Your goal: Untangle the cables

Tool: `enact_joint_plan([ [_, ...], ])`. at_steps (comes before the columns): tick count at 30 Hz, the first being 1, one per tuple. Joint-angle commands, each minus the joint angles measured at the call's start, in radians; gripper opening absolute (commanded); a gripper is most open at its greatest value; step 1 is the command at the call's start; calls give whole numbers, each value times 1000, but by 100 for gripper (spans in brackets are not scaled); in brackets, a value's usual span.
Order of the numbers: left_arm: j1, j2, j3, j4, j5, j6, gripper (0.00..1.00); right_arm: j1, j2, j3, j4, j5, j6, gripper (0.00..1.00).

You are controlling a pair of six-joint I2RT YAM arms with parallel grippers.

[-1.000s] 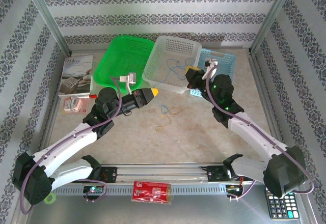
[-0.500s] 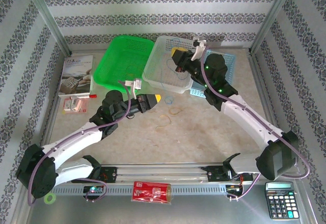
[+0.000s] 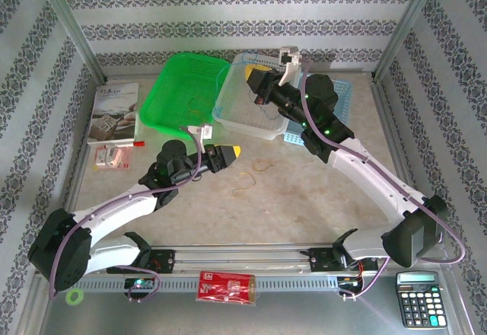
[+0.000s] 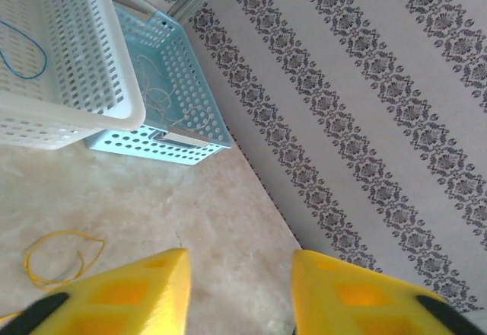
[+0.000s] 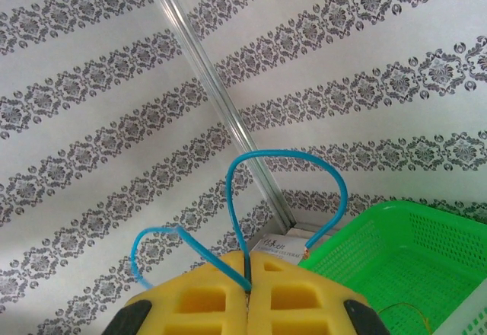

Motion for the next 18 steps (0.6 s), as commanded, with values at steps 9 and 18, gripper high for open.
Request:
enact_joint_plan([
  [9,11,-264,-142,-116,-78,254,76,24,-75,-13,-6,-37,-2,0],
  [18,11,-262,-108,-102,-87,459,90,27,-112,-64,-27,-71,-28,0],
])
